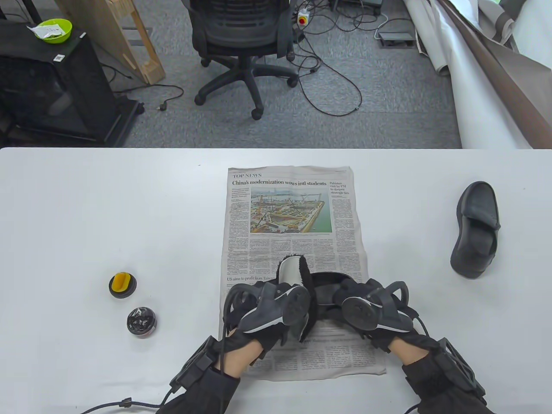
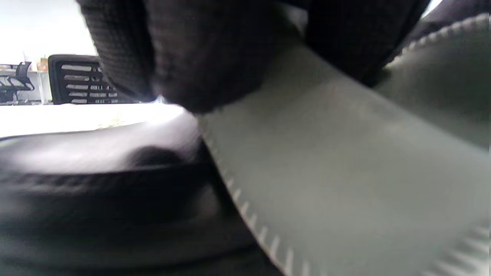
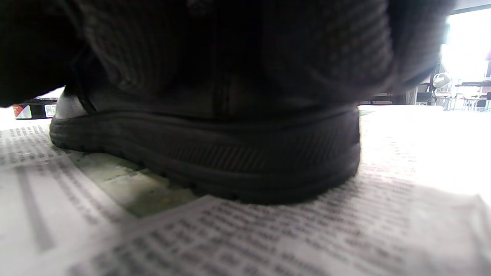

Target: Dip and apply built-in sponge shoe polish on shoes

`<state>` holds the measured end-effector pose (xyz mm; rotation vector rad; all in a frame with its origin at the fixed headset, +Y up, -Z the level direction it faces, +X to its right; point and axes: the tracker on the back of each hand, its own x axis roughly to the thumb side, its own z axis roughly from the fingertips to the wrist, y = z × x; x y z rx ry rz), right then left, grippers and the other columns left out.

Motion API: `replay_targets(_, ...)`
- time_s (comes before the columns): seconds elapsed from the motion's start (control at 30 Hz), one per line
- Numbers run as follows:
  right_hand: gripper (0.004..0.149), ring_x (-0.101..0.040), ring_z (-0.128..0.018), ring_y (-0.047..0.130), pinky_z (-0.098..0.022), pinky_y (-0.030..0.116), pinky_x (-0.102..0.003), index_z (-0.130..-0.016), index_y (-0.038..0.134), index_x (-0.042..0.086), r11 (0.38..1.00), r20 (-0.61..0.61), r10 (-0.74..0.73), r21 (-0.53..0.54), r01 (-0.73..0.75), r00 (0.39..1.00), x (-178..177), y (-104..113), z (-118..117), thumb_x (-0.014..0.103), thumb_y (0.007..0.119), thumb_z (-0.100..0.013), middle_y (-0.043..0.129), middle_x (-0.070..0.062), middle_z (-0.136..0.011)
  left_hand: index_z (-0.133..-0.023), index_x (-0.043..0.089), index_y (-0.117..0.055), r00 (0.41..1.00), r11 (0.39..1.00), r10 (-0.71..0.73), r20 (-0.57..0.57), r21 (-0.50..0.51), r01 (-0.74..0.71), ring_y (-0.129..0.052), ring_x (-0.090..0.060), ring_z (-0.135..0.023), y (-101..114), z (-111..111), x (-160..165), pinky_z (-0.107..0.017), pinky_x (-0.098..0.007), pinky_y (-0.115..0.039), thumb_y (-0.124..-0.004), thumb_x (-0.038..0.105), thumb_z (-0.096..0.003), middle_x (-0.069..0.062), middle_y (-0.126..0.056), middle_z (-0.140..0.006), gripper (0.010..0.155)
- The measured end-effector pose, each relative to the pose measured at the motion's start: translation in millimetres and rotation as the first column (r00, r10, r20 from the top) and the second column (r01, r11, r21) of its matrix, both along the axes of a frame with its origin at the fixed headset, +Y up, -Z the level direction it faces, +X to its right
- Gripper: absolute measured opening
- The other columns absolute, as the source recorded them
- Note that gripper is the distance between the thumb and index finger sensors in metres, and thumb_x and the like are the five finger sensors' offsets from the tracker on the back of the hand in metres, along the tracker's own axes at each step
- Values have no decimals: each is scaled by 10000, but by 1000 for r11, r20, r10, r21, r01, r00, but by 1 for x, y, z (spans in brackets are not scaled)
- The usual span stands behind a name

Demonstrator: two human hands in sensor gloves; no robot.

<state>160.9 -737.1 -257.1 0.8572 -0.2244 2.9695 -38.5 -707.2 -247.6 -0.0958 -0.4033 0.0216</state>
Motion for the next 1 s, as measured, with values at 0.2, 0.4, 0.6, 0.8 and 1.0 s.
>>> replay_targets(0.2,428,-95,-220,963,-445,874,-382,-614,895,284,1000,0,0,1,0,1000,0,0,0,578,808,-314,867,3,-669,-786,330,-816,997,997,-72,-19,-37,71,-1020,-48,-209,-3,-3,-12,-576,-438,-856,-881,495,-408,33,-1008,-596,417)
replay_targets(0.4,429,-94,-220,962,-444,874,-381,-612,894,285,1000,7,2,0,-2,1000,1,0,0,580,808,-313,866,2,-669,-787,332,-818,980,979,-186,-67,-95,179,-1021,-45,-214,-3,-6,-32,-577,-435,-858,-882,499,-409,37,-1009,-597,419)
replay_targets(0.6,428,-95,-217,959,-440,875,-380,-607,894,283,1000,5,-1,6,1,1000,1,-1,0,580,808,-312,865,2,-665,-789,329,-820,969,967,-207,-136,-179,182,-1018,-50,-214,-1,-14,-64,-578,-437,-855,-889,495,-411,34,-1007,-597,419)
replay_targets(0.8,428,-97,-219,960,-442,874,-381,-606,894,282,1000,5,-2,2,2,1000,1,-1,0,580,809,-311,864,1,-667,-812,325,-814,950,967,-250,-186,-93,237,-1017,-46,-225,8,-18,-82,-576,-435,-858,-916,461,-404,45,-1005,-600,442)
replay_targets(1.0,427,-100,-221,960,-442,873,-383,-605,895,280,1000,4,0,-10,0,1000,1,-1,0,579,809,-313,863,-2,-669,-809,324,-811,998,999,18,-67,31,-16,-1005,-44,-213,22,-17,-39,-568,-425,-861,-904,460,-408,49,-1001,-589,433)
